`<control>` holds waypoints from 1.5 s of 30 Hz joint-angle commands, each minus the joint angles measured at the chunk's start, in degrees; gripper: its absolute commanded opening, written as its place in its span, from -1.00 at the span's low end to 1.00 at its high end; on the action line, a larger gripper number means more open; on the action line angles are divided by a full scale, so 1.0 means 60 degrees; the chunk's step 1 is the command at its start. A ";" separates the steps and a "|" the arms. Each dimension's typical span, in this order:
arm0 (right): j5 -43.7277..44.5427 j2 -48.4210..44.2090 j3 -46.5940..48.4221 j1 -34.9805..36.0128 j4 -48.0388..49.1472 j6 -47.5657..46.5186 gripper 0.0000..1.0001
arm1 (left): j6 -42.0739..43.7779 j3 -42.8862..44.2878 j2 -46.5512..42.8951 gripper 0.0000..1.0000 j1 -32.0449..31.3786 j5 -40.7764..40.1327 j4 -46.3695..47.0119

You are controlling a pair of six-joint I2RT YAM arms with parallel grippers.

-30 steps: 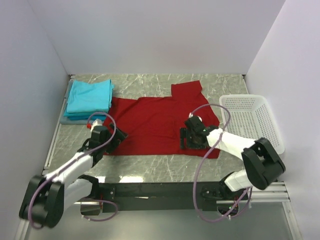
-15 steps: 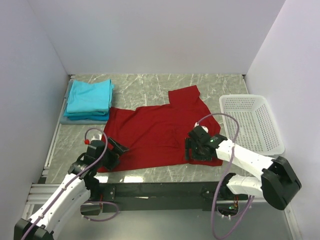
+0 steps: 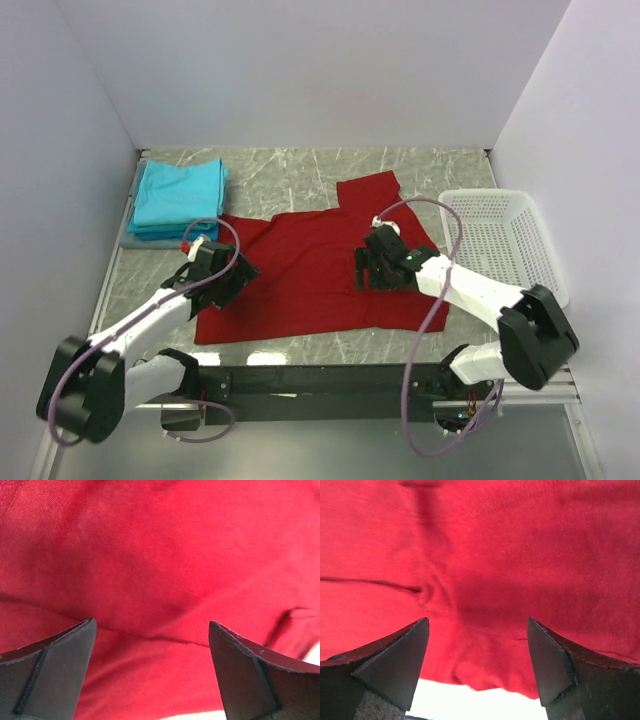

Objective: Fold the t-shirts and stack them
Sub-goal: Fold the tshirt

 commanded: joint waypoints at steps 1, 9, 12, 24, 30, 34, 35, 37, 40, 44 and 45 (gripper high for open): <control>0.0049 0.0450 0.0072 -0.0116 0.0209 -0.0383 0.71 | 0.0434 0.0283 0.0759 0.99 0.0016 -0.0171 0.0772; -0.0902 0.0013 -0.1729 -0.0087 -0.0011 0.0333 0.71 | -0.0268 -0.0917 0.0383 0.99 0.0016 -0.0083 0.0422; -0.1616 -0.0426 -0.2213 0.0074 -0.0172 0.0743 0.70 | -0.0619 -0.1298 -0.0260 0.99 0.0016 0.0107 -0.0104; -0.1943 -0.2053 -0.2947 0.1290 -0.1447 0.2049 0.70 | -0.1748 -0.1140 -0.2823 0.99 0.0001 0.0005 -0.3576; -0.0526 -0.3298 -0.1749 0.1276 -0.1974 0.1639 0.71 | -0.1487 -0.0701 -0.3604 0.99 -0.0101 -0.0095 -0.2833; 0.0517 -0.3417 -0.0649 0.1159 -0.1275 0.1537 0.79 | -0.0697 0.0865 -0.2405 0.99 -0.0087 -0.1794 -0.2408; 0.0561 -0.3373 -0.0487 0.1057 -0.1068 0.1377 0.80 | -0.0361 0.1535 -0.1662 0.99 -0.0072 -0.2087 -0.2276; 0.0722 -0.3300 -0.0091 0.0852 -0.0731 0.1215 0.83 | 0.0022 0.2285 -0.0766 0.99 0.0205 -0.2747 -0.2290; 0.0839 -0.3110 0.0276 0.0281 -0.0320 0.0921 0.87 | 0.0651 0.3692 0.1167 0.99 0.0731 -0.2779 -0.2203; 0.0534 -0.3299 0.0247 -0.0729 0.0411 0.0746 0.90 | 0.1150 0.5594 0.3815 0.97 0.0822 -0.2867 -0.1909; 0.0373 -0.3329 0.0189 -0.1108 0.0486 0.0716 0.90 | 0.1166 0.5889 0.4215 0.95 0.0822 -0.2823 -0.1923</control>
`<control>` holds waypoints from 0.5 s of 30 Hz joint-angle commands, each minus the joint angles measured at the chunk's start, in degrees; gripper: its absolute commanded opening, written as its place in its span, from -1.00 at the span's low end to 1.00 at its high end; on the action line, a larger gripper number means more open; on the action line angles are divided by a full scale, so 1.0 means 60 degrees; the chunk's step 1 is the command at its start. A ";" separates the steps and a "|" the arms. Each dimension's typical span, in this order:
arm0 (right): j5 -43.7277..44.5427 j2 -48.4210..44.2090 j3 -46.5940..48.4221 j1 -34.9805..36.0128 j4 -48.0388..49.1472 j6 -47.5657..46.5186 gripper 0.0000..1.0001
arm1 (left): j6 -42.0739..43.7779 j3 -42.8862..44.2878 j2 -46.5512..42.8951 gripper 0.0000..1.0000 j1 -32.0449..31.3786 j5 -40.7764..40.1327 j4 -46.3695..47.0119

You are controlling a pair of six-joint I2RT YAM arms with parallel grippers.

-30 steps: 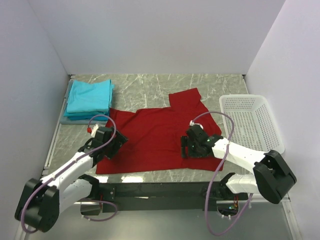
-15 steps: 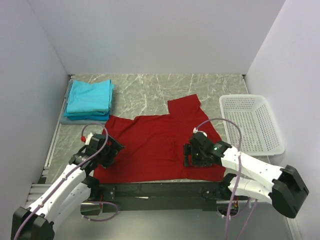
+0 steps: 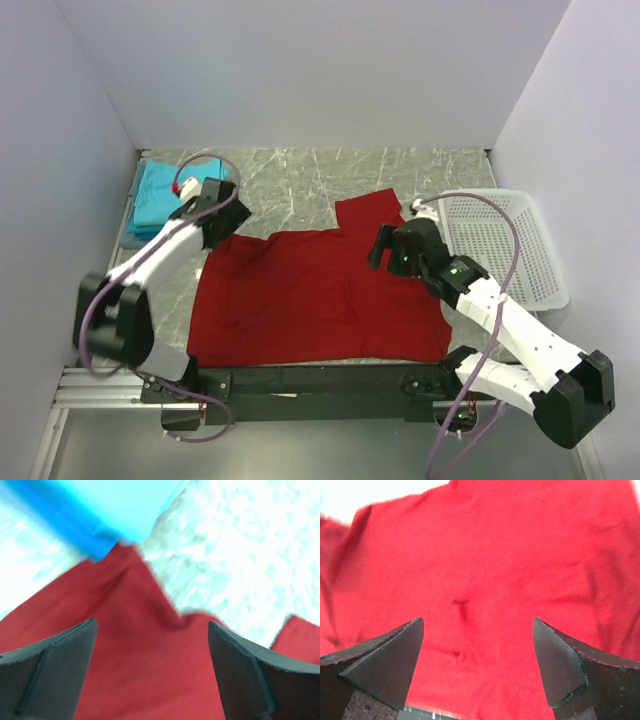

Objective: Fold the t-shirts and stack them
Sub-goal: Fold the tshirt

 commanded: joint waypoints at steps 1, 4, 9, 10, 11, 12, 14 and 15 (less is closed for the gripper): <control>-0.0178 -0.0221 0.0123 -0.0754 0.0781 -0.0308 0.90 | 0.0769 0.1130 0.1485 0.91 0.0006 -0.0316 0.0077; -0.0180 -0.0295 -0.0009 -0.1048 0.0709 -0.0454 0.90 | 0.0725 0.2346 0.2965 0.78 0.0006 -0.0813 -0.0552; -0.0194 -0.0295 -0.0272 -0.1283 0.0547 -0.0601 0.90 | 0.0594 0.3607 0.4505 0.35 0.0006 -0.1223 -0.1535; -0.0224 -0.0295 -0.0287 -0.1356 0.0518 -0.0615 0.90 | 0.0594 0.3695 0.4652 0.30 -0.0009 -0.1253 -0.1623; -0.0253 -0.0252 -0.0302 -0.1371 0.0533 -0.0645 0.90 | 0.0594 0.3870 0.4885 0.28 0.0006 -0.1253 -0.1754; -0.0340 -0.0237 -0.0317 -0.1415 0.0547 -0.0688 0.90 | 0.0594 0.3930 0.4989 0.27 0.0006 -0.1253 -0.1770; -0.0414 -0.0149 -0.0317 -0.1517 0.0577 -0.0762 0.90 | 0.0565 0.4047 0.5223 0.22 0.0006 -0.1370 -0.1828; -0.0487 -0.0120 -0.0331 -0.1547 0.0577 -0.0762 0.90 | 0.0535 0.4091 0.5297 0.21 0.0006 -0.1501 -0.1945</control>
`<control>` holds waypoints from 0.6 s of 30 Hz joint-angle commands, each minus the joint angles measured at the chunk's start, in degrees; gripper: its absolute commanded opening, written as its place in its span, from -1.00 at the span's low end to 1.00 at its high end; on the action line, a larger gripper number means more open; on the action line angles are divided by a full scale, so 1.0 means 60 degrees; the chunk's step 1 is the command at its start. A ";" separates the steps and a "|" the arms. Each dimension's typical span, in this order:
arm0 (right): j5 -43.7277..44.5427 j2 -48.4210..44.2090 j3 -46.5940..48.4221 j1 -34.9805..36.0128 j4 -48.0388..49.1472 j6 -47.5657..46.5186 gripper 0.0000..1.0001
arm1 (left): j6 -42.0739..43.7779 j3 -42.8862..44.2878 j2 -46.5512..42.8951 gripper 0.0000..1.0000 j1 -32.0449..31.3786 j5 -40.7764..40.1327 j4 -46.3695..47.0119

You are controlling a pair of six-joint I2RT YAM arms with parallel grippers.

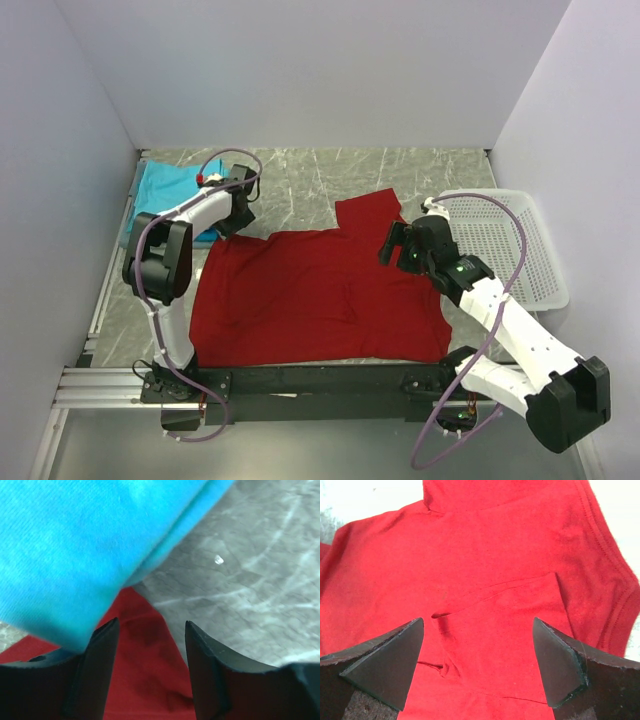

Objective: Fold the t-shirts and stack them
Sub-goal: Fold the tshirt

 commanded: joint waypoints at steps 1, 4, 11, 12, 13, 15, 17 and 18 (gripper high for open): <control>-0.0156 0.0026 -0.0044 -0.0159 0.0216 -0.0274 0.90 | -0.0008 0.0536 0.0205 0.20 -0.0009 -0.0617 -0.0572; -0.0243 0.0158 -0.0029 -0.0276 0.0216 -0.0333 0.90 | -0.0125 0.0493 0.0337 0.15 0.0006 -0.0749 -0.0559; -0.0420 0.0276 -0.0073 -0.0437 0.0245 -0.0406 0.89 | -0.0242 0.0829 0.1141 -0.09 0.0138 -0.1057 -0.0836; -0.0420 0.0276 -0.0058 -0.0481 0.0231 -0.0421 0.89 | -0.0286 0.0844 0.1186 -0.13 0.0138 -0.1072 -0.0880; -0.0420 0.0290 -0.0073 -0.0496 0.0231 -0.0406 0.89 | -0.0344 0.0844 0.1216 -0.18 0.0138 -0.1086 -0.0924; -0.0420 0.0290 -0.0029 -0.0540 0.0216 -0.0435 0.89 | -0.0490 0.0742 0.1202 -0.21 0.0138 -0.1247 -0.1012; -0.0420 0.0290 -0.0044 -0.0584 0.0231 -0.0421 0.89 | -0.0594 0.0567 0.1085 -0.34 0.0138 -0.1204 -0.1013; -0.0434 0.0290 -0.0073 -0.0584 0.0260 -0.0421 0.89 | -0.0565 0.0493 0.1041 -0.41 0.0138 -0.1117 -0.0940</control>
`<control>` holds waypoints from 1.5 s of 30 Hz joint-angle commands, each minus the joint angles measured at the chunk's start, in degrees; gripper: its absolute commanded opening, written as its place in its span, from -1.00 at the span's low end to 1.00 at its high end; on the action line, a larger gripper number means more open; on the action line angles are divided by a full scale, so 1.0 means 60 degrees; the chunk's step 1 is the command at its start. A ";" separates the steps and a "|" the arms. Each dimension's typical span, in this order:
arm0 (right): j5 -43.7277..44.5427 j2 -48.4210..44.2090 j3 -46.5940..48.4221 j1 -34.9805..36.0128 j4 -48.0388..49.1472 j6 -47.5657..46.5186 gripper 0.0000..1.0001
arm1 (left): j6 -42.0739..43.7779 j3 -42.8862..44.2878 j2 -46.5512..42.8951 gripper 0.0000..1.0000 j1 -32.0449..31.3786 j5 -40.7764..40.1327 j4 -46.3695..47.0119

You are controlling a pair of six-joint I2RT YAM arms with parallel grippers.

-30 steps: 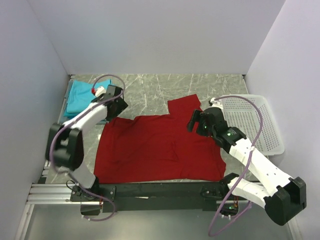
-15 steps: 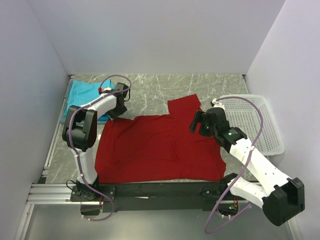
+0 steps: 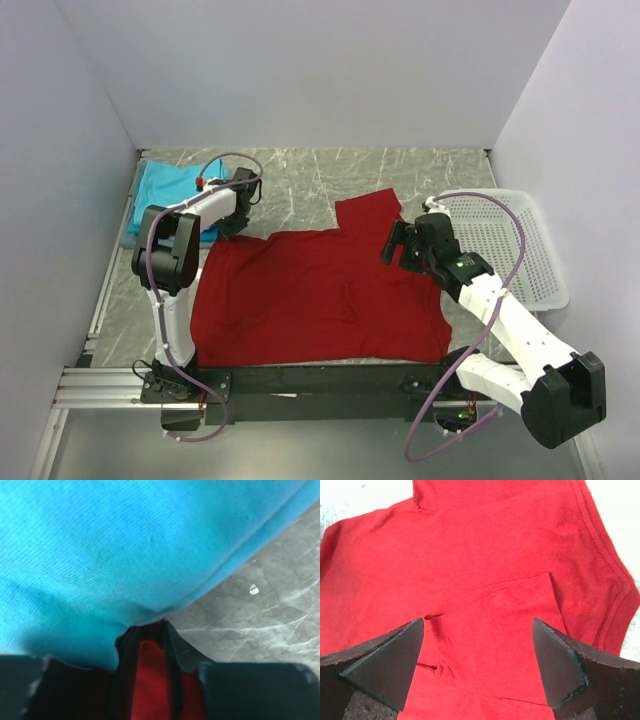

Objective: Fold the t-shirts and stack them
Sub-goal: Fold the tshirt

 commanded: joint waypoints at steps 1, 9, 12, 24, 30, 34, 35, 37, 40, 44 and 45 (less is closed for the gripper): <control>-0.0008 0.0050 -0.0033 -0.0110 0.0274 -0.0177 0.89 | -0.0153 -0.0203 -0.0027 -0.53 0.0047 -0.0049 -0.0142; 0.0108 0.0562 0.0494 -0.0183 0.0407 -0.0323 0.88 | 0.0140 -0.0906 -0.0627 -0.99 0.0032 0.0684 0.0400; 0.0474 0.1132 0.1195 -0.0184 0.0378 -0.0425 0.88 | 0.0184 -0.1067 -0.1197 -0.99 0.0003 0.0743 0.0460; 0.1837 0.5961 0.5501 -0.0315 0.0115 -0.0806 0.86 | 0.0155 -0.1756 -0.3132 -0.99 -0.0188 0.0509 0.0357; 0.2173 0.8774 0.8284 -0.0476 -0.0705 -0.0982 0.83 | 0.0126 -0.2210 -0.3572 -0.99 -0.0202 0.0714 0.0547; 0.2408 1.0579 1.0231 -0.0535 -0.1610 -0.0983 0.82 | -0.0005 -0.2108 -0.3601 -0.99 -0.0202 0.0394 0.0183; 0.2452 1.0916 1.1091 -0.0550 -0.1789 -0.0997 0.82 | -0.0021 -0.2079 -0.3601 -0.99 -0.0202 0.0348 0.0109; 0.2555 1.1825 1.1829 -0.0550 -0.2198 -0.0997 0.82 | -0.0006 -0.2093 -0.3616 -0.99 -0.0202 0.0348 0.0093; 0.2599 1.2748 1.2943 -0.0564 -0.2667 -0.0968 0.81 | 0.0038 -0.2108 -0.3616 -0.99 -0.0202 0.0494 0.0166; 0.2731 1.3277 1.3355 -0.0564 -0.2728 -0.0880 0.79 | 0.0126 -0.2137 -0.3645 -0.99 -0.0202 0.0640 0.0254; 0.2774 1.3437 1.3399 -0.0550 -0.2772 -0.0880 0.77 | 0.0126 -0.2137 -0.3660 -0.99 -0.0202 0.0655 0.0284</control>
